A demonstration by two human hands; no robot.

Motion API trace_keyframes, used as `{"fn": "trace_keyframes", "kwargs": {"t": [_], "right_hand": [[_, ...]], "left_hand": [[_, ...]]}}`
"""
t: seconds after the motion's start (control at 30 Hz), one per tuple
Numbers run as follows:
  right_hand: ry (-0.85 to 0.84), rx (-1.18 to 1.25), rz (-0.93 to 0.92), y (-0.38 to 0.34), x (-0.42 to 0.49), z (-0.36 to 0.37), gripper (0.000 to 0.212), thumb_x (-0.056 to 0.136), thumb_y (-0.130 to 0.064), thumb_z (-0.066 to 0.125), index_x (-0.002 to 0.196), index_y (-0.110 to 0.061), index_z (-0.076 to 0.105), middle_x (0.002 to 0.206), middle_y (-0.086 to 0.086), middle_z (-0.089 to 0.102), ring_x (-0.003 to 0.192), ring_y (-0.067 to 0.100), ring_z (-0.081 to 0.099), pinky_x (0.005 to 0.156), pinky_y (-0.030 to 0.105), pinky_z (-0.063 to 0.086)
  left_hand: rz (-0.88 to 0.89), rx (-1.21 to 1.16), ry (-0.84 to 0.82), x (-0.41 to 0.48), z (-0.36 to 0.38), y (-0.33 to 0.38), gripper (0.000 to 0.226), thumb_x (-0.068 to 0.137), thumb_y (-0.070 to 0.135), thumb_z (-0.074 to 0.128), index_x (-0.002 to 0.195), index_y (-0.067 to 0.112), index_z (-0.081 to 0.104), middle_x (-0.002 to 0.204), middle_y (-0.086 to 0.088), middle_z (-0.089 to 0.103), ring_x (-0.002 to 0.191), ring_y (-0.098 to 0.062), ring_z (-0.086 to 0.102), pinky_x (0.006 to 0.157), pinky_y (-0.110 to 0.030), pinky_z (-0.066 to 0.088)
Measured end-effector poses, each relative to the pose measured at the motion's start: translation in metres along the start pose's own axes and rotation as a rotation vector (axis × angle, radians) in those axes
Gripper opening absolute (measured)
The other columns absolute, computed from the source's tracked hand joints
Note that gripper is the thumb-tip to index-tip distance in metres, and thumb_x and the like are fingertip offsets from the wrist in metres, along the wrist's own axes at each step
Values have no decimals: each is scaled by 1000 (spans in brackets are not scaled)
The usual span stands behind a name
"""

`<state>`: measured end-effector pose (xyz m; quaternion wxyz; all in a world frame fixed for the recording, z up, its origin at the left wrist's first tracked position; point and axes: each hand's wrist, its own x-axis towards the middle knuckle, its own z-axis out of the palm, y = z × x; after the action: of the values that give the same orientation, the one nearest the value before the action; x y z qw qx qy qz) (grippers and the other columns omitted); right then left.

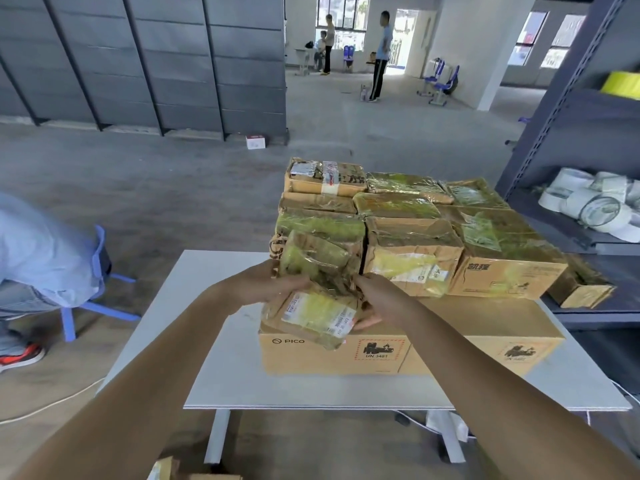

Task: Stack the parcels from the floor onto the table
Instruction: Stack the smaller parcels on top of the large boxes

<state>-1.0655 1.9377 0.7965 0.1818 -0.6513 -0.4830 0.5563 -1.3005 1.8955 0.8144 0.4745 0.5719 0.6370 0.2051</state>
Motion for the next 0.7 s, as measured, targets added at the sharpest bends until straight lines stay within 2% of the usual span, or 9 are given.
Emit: {"fn": "trace_keyframes", "kwargs": {"t": [0.1, 0.2, 0.33, 0.4, 0.47, 0.53, 0.6, 0.7], "right_hand": [[16, -103, -158, -8, 2, 8, 50, 101, -38, 41, 147, -18, 37, 151, 8, 37, 105, 30, 58, 61, 38, 62], [39, -198, -210, -17, 2, 11, 56, 100, -47, 40, 149, -20, 35, 149, 4, 39, 121, 29, 52, 63, 33, 61], [43, -361, -186, -13, 4, 14, 62, 100, -56, 29, 151, -22, 29, 158, 3, 26, 125, 29, 49, 71, 35, 61], [23, -369, -132, -6, 5, 16, 67, 98, -61, 24, 151, -21, 31, 155, 6, 31, 116, 32, 57, 72, 37, 61], [9, -334, -87, -1, 6, 18, 71, 96, -64, 23, 150, -19, 33, 144, 11, 44, 96, 29, 69, 71, 36, 58], [-10, -217, -47, 0, 6, 21, 70, 94, -67, 28, 152, -26, 27, 154, 9, 31, 79, 26, 73, 63, 31, 56], [-18, -147, -43, 0, 7, 24, 70, 93, -68, 30, 152, -31, 23, 160, 6, 20, 78, 26, 74, 61, 31, 55], [-31, -152, -61, 0, 8, 25, 71, 92, -71, 28, 152, -33, 23, 156, 4, 29, 78, 22, 74, 54, 25, 47]], "left_hand": [[-17, -186, 17, -1, 0, -8, 45, 85, 67, 49, 112, 32, 58, 102, 16, 70, 102, -1, 61, 77, -23, 47], [-42, -338, 102, 6, 7, -16, 40, 94, 55, 45, 115, 24, 59, 101, 9, 72, 98, -7, 65, 79, -25, 48], [-135, -286, 240, 20, 14, -23, 52, 95, 57, 39, 118, 14, 57, 107, -8, 69, 98, -21, 65, 89, -39, 54], [-176, -269, 265, 24, 13, -26, 58, 92, 60, 39, 120, 13, 56, 109, -11, 67, 98, -24, 64, 86, -41, 56], [-198, -242, 259, 26, 11, -27, 61, 91, 63, 39, 121, 12, 56, 108, -10, 67, 95, -24, 65, 81, -39, 58], [-193, -234, 260, 28, 9, -29, 61, 91, 62, 39, 121, 11, 56, 107, -10, 67, 95, -25, 66, 81, -39, 58], [-179, -255, 270, 30, 8, -30, 60, 93, 59, 40, 119, 9, 57, 109, -10, 66, 97, -26, 65, 85, -41, 57], [-177, -283, 278, 31, 8, -32, 58, 93, 59, 39, 118, 10, 58, 111, -9, 66, 99, -26, 64, 88, -41, 55]]}}
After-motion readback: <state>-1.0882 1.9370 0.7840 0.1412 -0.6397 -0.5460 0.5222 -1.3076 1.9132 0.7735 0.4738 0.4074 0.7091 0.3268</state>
